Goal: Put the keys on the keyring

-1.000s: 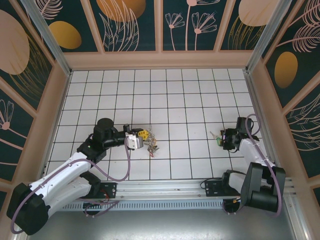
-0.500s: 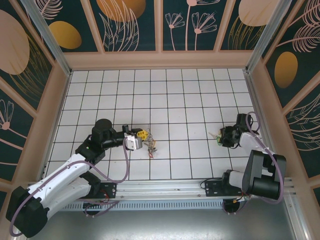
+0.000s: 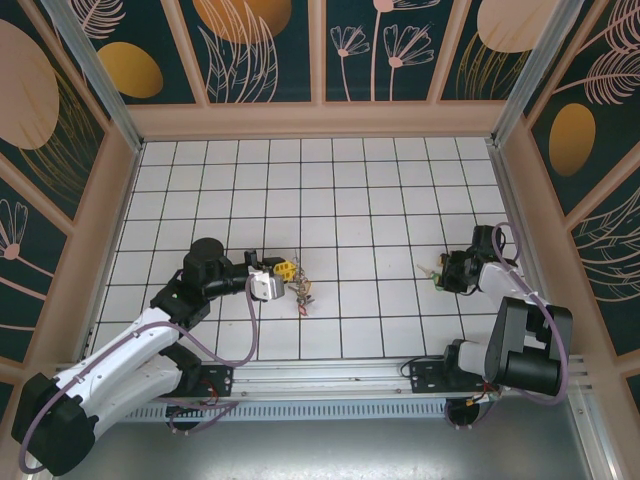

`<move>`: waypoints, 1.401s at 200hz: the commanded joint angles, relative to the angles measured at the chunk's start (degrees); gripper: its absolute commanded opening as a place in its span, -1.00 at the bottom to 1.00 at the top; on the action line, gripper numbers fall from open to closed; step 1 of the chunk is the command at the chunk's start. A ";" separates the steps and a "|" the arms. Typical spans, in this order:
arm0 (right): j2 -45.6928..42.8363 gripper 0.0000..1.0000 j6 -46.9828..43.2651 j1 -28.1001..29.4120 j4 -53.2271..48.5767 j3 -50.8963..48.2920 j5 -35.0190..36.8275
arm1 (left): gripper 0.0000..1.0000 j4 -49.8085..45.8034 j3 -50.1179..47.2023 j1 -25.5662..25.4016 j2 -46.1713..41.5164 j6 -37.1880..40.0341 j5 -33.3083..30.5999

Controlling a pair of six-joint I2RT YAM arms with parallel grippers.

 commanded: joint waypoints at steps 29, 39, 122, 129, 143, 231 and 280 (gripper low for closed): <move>0.20 -0.31 2.51 1.39 -0.63 -0.30 -0.04 | -1.00 1.30 0.02 -0.03 -0.30 -0.27 1.61; 0.42 -0.34 2.04 1.60 0.28 -0.46 -0.57 | -1.00 1.70 0.02 -0.08 -0.45 -0.84 1.54; -18.40 -0.31 -49.23 13.26 9.17 8.53 22.54 | -1.00 6.21 3.24 -0.08 -0.74 -6.38 7.06; -19.46 -0.28 -54.31 13.41 10.09 8.05 20.72 | -1.00 5.84 3.57 0.00 -0.74 -6.33 6.95; -19.79 -0.30 -63.10 15.30 9.53 7.70 20.64 | -1.00 5.45 3.75 -0.06 -0.92 -6.33 6.39; 2.26 -0.24 -49.55 9.82 -13.58 13.82 14.97 | -1.00 -6.82 7.50 0.00 -4.14 -0.04 -3.95; 2.73 -0.26 -26.65 7.15 -12.66 7.59 6.44 | -1.00 -5.76 5.74 -0.07 -4.52 -0.78 -3.43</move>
